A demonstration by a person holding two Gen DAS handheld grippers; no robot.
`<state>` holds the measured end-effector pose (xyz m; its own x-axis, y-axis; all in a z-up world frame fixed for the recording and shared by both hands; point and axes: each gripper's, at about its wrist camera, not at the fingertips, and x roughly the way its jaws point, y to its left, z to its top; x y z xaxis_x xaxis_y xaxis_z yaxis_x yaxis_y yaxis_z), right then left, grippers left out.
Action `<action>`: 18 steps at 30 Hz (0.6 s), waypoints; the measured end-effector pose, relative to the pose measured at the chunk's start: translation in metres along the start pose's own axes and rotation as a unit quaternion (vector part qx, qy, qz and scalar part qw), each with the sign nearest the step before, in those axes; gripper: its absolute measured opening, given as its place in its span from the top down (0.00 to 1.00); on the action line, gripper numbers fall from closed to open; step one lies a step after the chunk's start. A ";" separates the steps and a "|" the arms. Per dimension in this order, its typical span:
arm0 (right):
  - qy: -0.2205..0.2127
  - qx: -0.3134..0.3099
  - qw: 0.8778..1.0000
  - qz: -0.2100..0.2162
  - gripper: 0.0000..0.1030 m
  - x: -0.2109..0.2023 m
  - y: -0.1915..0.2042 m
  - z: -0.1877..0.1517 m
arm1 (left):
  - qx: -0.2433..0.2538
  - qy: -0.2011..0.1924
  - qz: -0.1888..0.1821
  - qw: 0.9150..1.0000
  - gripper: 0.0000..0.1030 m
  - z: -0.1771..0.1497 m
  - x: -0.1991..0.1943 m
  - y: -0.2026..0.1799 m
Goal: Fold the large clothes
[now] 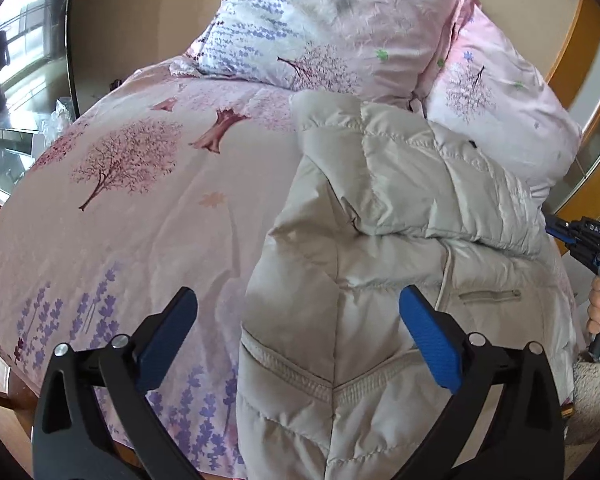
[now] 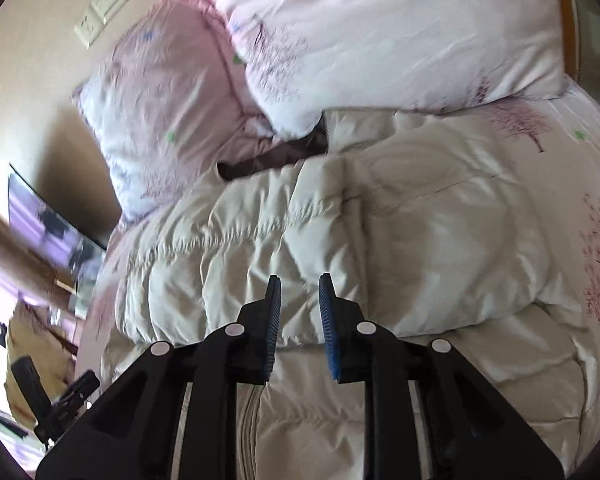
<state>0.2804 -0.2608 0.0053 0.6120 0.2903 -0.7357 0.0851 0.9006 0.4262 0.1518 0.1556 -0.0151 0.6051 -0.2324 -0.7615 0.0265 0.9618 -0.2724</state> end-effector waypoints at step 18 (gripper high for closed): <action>0.074 0.049 0.996 0.013 0.53 0.007 -0.036 -0.018 | -0.022 0.007 -0.002 1.000 0.02 -0.016 -0.007 0.013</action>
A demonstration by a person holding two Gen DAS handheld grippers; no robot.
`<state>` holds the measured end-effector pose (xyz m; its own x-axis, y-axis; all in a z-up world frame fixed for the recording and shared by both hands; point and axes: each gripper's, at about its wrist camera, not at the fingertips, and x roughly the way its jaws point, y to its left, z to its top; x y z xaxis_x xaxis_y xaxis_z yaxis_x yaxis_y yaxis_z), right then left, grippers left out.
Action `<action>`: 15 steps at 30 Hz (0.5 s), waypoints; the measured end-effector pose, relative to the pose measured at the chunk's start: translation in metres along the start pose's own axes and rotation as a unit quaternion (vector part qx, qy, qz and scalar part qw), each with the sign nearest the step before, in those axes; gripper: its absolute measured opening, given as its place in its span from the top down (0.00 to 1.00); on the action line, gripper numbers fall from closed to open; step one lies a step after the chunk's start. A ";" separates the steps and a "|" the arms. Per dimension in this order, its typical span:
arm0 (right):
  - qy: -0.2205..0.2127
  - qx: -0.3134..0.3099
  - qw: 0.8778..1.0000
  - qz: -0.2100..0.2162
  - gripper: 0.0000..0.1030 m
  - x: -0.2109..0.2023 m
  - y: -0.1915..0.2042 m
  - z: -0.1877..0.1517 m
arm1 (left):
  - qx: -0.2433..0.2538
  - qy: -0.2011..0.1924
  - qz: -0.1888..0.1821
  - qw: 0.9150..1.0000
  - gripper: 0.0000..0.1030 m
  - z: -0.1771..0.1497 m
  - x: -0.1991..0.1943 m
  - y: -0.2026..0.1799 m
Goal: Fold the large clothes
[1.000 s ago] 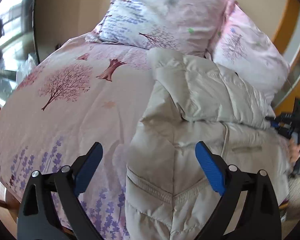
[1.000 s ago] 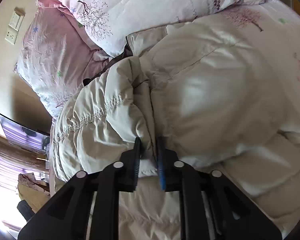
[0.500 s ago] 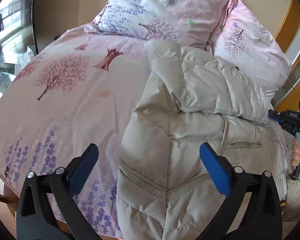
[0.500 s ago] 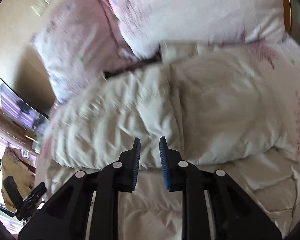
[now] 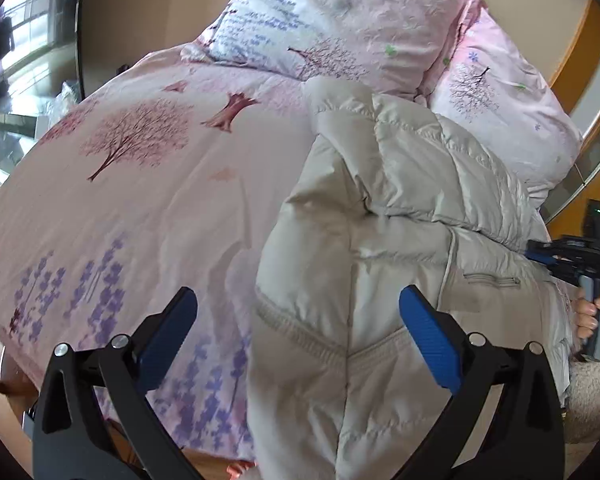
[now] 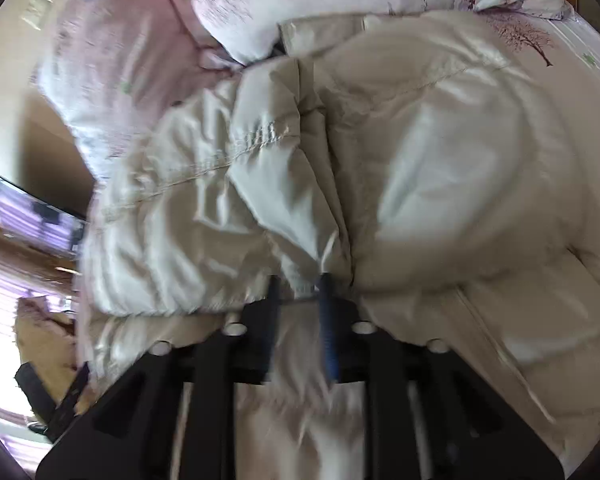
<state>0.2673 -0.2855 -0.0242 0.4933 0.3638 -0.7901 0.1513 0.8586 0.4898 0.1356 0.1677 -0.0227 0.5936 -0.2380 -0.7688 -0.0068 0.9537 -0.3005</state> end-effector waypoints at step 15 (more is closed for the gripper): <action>-0.083 0.072 0.992 -0.068 0.01 -0.134 -0.131 -0.075 | -0.021 0.009 -0.074 0.997 0.02 -0.034 -0.018 0.033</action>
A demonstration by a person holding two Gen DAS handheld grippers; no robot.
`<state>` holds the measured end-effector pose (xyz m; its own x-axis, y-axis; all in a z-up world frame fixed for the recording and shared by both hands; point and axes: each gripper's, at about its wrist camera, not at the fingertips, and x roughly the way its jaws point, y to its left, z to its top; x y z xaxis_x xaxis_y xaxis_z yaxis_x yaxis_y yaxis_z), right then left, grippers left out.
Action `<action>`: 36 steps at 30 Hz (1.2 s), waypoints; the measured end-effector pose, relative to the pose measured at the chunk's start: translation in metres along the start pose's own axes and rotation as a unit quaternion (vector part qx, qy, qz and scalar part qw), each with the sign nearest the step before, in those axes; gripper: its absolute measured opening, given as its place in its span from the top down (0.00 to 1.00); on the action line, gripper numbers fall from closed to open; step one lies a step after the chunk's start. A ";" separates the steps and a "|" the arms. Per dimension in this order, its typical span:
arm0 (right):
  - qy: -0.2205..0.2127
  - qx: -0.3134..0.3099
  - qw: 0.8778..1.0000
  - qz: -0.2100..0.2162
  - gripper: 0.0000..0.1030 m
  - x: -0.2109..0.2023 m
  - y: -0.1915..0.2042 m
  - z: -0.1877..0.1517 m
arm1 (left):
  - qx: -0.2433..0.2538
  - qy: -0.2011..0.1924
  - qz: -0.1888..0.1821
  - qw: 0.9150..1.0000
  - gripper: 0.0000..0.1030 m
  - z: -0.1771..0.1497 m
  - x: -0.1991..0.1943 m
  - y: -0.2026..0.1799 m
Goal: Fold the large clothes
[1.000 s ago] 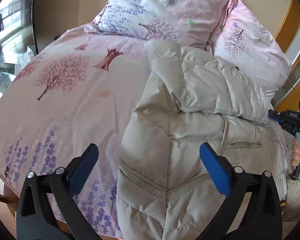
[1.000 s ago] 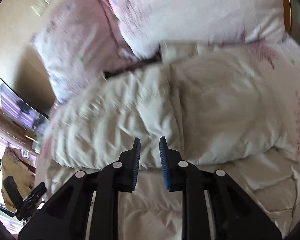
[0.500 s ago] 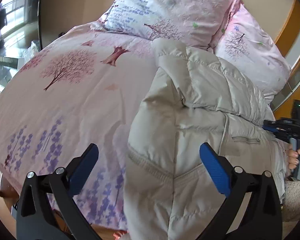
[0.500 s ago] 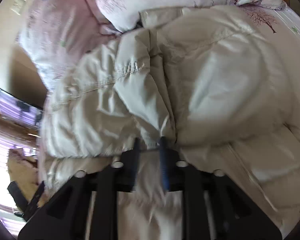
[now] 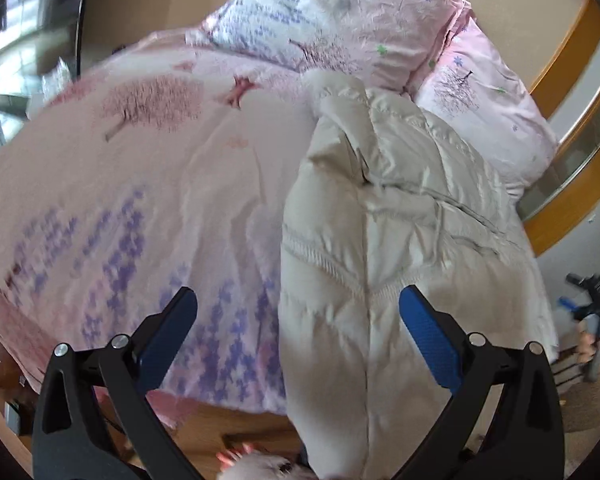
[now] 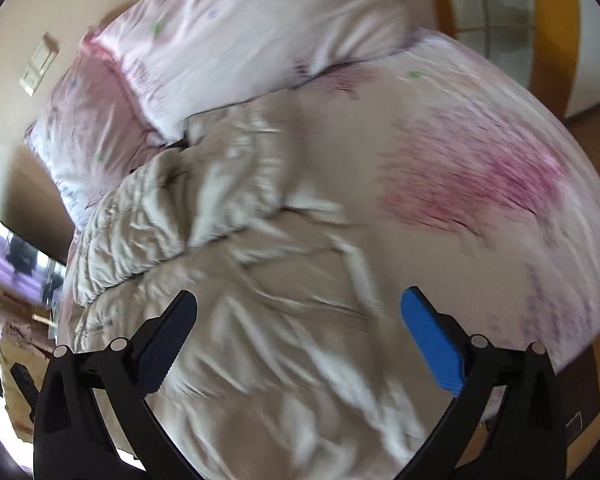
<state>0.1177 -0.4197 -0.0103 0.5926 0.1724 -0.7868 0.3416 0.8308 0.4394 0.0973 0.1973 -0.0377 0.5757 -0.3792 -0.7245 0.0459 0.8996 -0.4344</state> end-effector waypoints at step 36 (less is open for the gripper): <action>0.140 0.073 0.958 0.240 0.50 0.034 -0.053 -0.087 | -0.097 0.053 -0.203 0.973 0.46 -0.073 0.004 0.006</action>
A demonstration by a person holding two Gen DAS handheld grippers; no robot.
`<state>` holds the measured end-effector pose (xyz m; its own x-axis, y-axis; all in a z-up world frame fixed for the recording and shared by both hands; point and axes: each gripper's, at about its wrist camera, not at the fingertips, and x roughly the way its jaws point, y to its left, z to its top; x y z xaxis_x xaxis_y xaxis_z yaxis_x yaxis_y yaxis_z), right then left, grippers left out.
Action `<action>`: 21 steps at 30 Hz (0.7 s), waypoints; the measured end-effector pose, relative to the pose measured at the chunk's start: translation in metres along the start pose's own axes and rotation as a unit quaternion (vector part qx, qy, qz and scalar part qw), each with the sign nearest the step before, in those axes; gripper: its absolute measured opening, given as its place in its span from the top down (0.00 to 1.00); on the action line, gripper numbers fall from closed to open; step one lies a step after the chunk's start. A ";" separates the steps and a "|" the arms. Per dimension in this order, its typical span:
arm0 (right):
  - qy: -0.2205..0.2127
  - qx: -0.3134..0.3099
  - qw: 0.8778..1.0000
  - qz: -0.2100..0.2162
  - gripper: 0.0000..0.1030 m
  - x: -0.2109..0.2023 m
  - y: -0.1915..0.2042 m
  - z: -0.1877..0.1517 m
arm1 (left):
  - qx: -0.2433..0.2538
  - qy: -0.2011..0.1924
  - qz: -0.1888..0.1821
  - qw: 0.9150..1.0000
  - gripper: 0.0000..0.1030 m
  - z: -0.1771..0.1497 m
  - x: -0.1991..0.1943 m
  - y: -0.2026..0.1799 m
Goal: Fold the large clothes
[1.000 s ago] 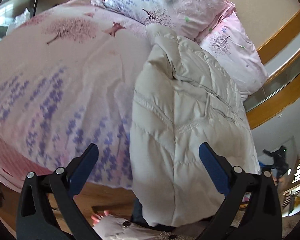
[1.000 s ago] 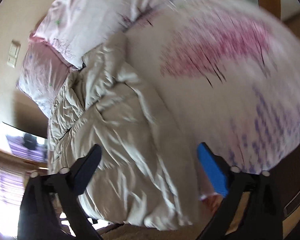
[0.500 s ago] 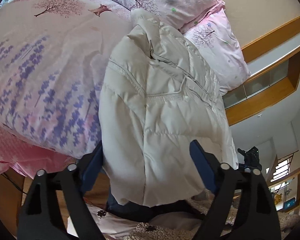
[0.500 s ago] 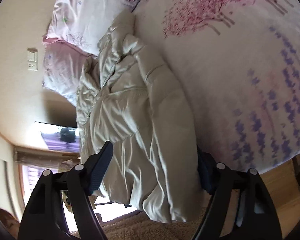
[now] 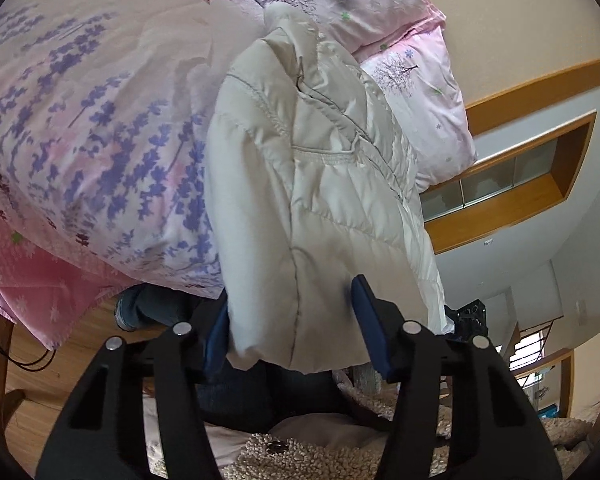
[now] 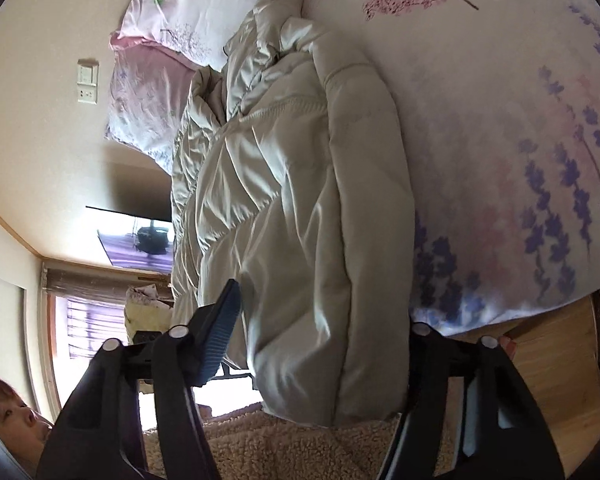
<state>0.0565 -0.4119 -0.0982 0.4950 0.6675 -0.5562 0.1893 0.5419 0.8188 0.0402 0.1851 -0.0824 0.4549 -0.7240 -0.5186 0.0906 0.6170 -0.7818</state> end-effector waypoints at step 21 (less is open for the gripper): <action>-0.184 -0.146 0.971 -0.042 0.83 -0.027 0.098 0.001 | 0.074 -0.054 0.020 0.996 0.89 0.021 -0.021 -0.043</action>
<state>0.0629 -0.3771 -0.0028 0.7681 0.4155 -0.4872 0.0209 0.7442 0.6676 0.0455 0.1803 -0.0309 0.5522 -0.6660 -0.5015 0.1963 0.6886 -0.6981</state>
